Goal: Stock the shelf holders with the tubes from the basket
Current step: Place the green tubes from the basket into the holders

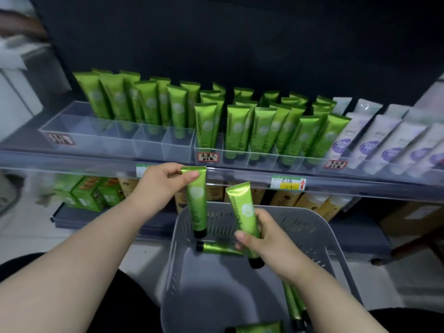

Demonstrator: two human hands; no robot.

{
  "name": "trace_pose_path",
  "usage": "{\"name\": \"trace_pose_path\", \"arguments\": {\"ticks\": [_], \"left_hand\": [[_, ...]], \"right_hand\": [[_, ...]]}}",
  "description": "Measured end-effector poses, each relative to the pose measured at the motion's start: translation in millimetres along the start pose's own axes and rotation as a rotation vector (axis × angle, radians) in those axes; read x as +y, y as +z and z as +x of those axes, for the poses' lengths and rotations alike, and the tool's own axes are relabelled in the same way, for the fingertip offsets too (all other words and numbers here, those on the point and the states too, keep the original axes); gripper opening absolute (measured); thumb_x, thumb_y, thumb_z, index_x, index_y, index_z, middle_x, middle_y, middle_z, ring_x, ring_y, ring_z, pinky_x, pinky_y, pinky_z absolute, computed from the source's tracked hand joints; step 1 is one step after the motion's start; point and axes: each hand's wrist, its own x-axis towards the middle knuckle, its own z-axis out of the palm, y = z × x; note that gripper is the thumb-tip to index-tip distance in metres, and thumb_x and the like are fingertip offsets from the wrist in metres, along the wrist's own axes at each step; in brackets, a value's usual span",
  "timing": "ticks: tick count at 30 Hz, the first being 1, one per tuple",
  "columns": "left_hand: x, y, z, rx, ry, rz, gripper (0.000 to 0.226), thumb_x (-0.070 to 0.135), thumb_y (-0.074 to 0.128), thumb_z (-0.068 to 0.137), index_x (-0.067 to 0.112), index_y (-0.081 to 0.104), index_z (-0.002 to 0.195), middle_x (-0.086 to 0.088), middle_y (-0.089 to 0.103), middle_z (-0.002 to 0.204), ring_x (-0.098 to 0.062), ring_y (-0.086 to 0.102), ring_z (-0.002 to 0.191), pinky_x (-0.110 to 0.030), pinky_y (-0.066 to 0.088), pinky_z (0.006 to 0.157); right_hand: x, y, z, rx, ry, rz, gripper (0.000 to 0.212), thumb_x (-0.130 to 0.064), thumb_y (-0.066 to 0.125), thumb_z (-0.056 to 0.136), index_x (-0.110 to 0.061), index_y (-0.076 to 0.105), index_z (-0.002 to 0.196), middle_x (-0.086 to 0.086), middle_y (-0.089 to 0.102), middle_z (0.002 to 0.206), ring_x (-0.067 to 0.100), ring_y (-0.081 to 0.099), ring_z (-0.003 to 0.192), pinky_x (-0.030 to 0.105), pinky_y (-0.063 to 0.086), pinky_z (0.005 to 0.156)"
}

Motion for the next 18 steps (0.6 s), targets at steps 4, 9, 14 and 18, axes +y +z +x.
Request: {"name": "trace_pose_path", "arguments": {"ticks": [4, 9, 14, 18], "left_hand": [[9.7, -21.4, 5.6, 0.048, 0.104, 0.025, 0.017, 0.019, 0.069, 0.08, 0.025, 0.069, 0.064, 0.013, 0.064, 0.058, -0.002, 0.056, 0.059, -0.018, 0.047, 0.065], [24.2, -52.0, 10.8, 0.079, 0.236, 0.081, 0.02, 0.022, 0.065, 0.083, 0.036, 0.068, 0.069, 0.017, 0.064, 0.062, 0.003, 0.055, 0.06, -0.013, 0.046, 0.063], [47.3, -87.4, 9.8, 0.233, 0.368, 0.15, 0.024, 0.028, 0.064, 0.083, 0.048, 0.064, 0.069, 0.019, 0.066, 0.07, 0.003, 0.058, 0.065, -0.016, 0.047, 0.065], [50.9, -117.6, 13.4, 0.414, 0.402, 0.125, 0.016, 0.027, 0.06, 0.088, 0.04, 0.062, 0.078, 0.006, 0.065, 0.073, -0.002, 0.057, 0.067, -0.019, 0.047, 0.066]], "right_hand": [[-39.9, 24.1, 11.5, 0.005, -0.042, 0.081, 0.013, -0.012, 0.057, 0.09, -0.011, 0.05, 0.101, 0.003, 0.062, 0.089, 0.023, 0.07, 0.082, 0.034, 0.057, 0.076], [-80.7, 49.4, 30.1, 0.008, -0.149, -0.063, 0.029, -0.004, 0.065, 0.084, -0.014, 0.054, 0.109, 0.001, 0.067, 0.1, 0.012, 0.066, 0.096, 0.022, 0.051, 0.089], [-127.0, 71.0, 58.0, -0.027, -0.254, -0.151, 0.027, -0.012, 0.07, 0.081, -0.025, 0.055, 0.099, -0.006, 0.068, 0.094, 0.006, 0.064, 0.088, 0.028, 0.054, 0.086], [-162.9, 86.8, 88.5, -0.042, -0.338, -0.219, 0.024, -0.022, 0.07, 0.081, -0.03, 0.054, 0.097, -0.002, 0.068, 0.098, 0.015, 0.066, 0.096, 0.042, 0.054, 0.088]]}}
